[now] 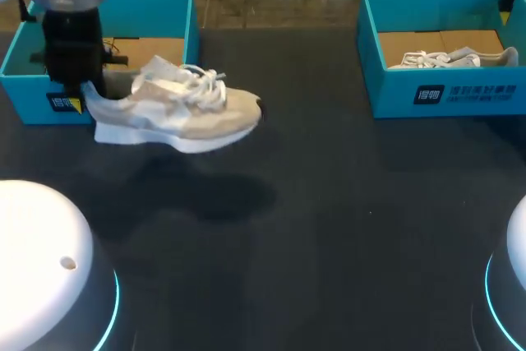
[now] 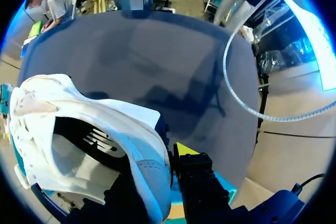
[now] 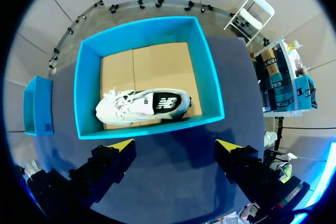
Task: Take the shoe out of the shoebox, open the shoe tongue, remove and reinsert the insole, then place the shoe into the shoebox
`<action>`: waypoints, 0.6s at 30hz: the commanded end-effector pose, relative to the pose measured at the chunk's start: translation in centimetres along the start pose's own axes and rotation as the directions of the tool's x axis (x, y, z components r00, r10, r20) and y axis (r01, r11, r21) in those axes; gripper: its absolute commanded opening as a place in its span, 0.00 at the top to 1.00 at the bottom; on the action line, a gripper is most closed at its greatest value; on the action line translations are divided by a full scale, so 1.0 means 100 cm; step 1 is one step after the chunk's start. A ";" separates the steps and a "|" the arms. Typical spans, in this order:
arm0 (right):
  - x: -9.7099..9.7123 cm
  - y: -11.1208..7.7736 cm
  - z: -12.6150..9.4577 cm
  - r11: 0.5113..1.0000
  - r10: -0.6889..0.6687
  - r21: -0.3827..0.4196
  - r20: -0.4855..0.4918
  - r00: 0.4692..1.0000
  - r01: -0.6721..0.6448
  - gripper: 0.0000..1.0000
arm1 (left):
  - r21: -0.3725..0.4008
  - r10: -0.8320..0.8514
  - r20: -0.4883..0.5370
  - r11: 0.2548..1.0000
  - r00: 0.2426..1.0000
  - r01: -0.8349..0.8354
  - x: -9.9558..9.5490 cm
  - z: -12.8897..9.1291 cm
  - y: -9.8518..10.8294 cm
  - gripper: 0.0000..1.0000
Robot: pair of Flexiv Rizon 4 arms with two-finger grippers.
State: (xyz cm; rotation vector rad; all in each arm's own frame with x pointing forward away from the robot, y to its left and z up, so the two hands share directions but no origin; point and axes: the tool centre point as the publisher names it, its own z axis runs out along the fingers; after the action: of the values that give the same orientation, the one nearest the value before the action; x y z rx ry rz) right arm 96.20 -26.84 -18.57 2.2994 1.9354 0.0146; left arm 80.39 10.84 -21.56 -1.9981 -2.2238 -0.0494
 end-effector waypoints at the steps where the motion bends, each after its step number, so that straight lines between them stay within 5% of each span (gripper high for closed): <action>1: 0.000 0.000 0.000 1.000 0.000 0.000 0.001 1.000 0.000 0.00 | -0.329 0.016 0.010 0.944 1.000 -0.012 -0.012 0.012 -0.016 1.00; 18: 0.000 0.000 0.000 1.000 0.000 0.000 0.001 1.000 0.000 0.00 | -0.280 0.117 0.016 0.954 0.993 -0.107 -0.086 0.066 -0.078 1.00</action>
State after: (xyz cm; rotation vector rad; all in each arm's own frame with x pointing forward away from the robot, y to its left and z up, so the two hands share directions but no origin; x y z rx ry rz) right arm 96.20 -26.84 -18.57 2.2994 1.9353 0.0146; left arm 73.46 3.02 -27.37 -2.2208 -2.1774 -0.1892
